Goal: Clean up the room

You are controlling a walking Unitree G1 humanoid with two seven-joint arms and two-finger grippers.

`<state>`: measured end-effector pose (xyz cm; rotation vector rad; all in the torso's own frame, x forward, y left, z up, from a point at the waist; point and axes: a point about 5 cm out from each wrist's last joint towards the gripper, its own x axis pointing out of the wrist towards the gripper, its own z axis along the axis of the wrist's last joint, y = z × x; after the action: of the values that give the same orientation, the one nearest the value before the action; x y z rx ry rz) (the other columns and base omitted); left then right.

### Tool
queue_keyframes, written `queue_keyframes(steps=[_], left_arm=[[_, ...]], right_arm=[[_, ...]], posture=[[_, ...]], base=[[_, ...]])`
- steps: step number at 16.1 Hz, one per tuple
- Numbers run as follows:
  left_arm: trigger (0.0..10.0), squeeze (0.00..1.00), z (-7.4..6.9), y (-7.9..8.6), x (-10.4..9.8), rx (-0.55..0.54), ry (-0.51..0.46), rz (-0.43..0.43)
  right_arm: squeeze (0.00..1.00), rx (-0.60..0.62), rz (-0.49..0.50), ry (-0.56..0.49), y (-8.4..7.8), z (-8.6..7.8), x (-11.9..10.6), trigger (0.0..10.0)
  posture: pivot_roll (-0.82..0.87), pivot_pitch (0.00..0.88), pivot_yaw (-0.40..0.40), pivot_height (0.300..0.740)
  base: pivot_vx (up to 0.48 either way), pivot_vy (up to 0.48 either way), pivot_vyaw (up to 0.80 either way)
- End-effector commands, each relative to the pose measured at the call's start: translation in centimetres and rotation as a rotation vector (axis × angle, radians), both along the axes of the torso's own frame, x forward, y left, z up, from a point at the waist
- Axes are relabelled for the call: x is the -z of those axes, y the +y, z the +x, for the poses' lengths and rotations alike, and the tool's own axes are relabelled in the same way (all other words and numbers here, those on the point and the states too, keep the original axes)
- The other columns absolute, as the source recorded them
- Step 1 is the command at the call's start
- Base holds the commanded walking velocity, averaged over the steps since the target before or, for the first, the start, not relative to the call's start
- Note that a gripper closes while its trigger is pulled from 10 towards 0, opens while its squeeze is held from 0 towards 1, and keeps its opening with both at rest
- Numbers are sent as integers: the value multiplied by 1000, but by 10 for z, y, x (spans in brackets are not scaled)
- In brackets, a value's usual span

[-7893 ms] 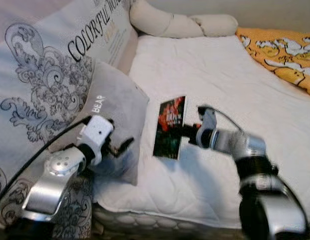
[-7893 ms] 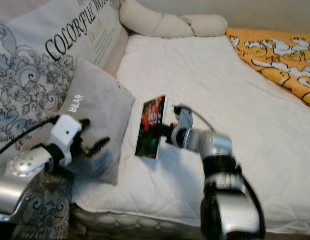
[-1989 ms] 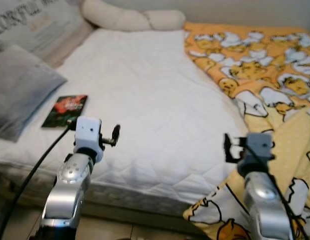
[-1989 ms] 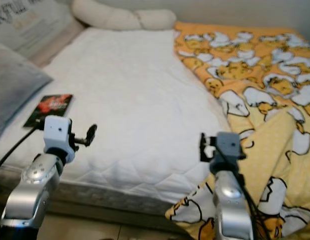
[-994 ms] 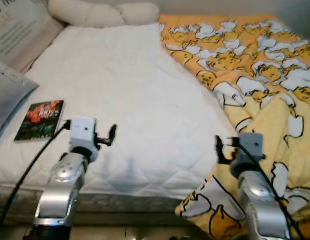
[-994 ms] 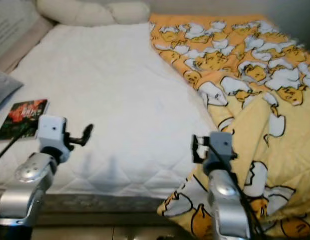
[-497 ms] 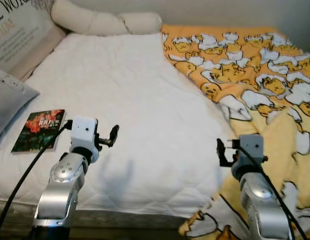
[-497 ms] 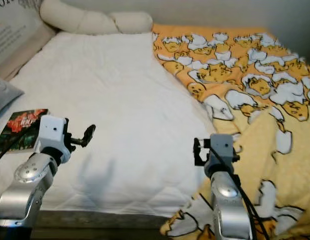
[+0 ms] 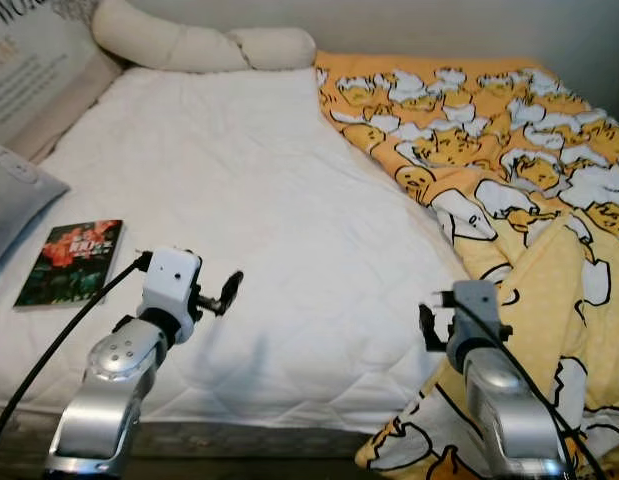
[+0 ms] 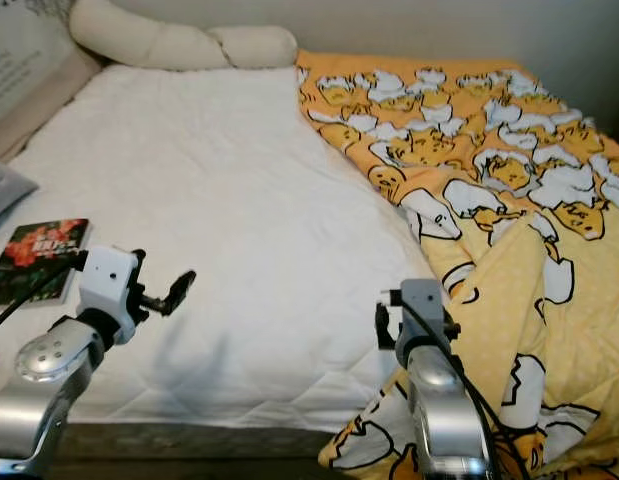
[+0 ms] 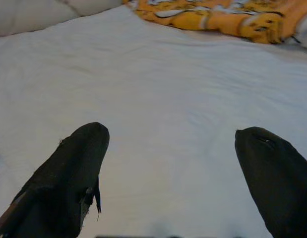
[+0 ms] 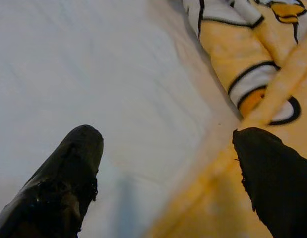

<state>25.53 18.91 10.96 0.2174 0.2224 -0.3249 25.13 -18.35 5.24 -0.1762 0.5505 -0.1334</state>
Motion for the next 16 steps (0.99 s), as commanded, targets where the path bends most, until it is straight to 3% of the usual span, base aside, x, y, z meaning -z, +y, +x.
queue_keyframes(steps=[1, 3, 5, 6, 8, 9, 10, 12, 14, 16], left_arm=[[10000, 106, -1, -6, 0, 84, 18, 18], [10000, 102, -2, -9, 0, 204, 42, 60], [10000, 98, 2, -9, -2, 245, 46, 77], [10000, 102, 4, -9, -4, 279, 50, 89], [10000, 102, 5, -10, -6, 309, 60, 89], [10000, 102, 4, -11, -5, 334, 71, 88], [10000, 102, 2, -13, -3, 372, 96, 88], [10000, 102, 0, -13, -2, 398, 112, 86], [10000, 102, -1, -11, -2, 403, 119, 86], [10000, 102, 0, -10, -3, 404, 121, 79]], right_arm=[[1000, 31, -55, 50, -7, 2, 5, 10000], [1000, 61, -108, 158, -13, 6, 16, 10000], [1000, 55, -176, 238, -18, 10, 29, 10000], [20, 67, -188, 298, -24, 14, 43, 10000], [0, 86, -189, 347, -28, 14, 53, 9882], [0, 100, -181, 372, -30, 14, 58, 6353], [0, 134, -108, 397, -30, 12, 66, 0], [0, 172, -11, 404, -29, 12, 72, 0], [0, 159, -32, 408, -29, 15, 73, 0], [0, 153, 6, 399, -28, 17, 73, 0]], posture=[[-2, 0, -26, 740], [-2, 0, -17, 740], [-4, 0, -9, 740], [-2, 0, -7, 740], [2, 0, -7, 740], [7, 0, -9, 740], [10, 0, -11, 740], [10, 0, -11, 740], [16, 0, -14, 740], [13, 0, -11, 740]], base=[[0, 0, 0], [0, 0, 0], [0, 0, 0], [0, 0, 0], [0, 0, 0], [0, 0, 0], [0, 0, 0], [0, 0, 0], [0, 0, 0], [0, 0, 0]])
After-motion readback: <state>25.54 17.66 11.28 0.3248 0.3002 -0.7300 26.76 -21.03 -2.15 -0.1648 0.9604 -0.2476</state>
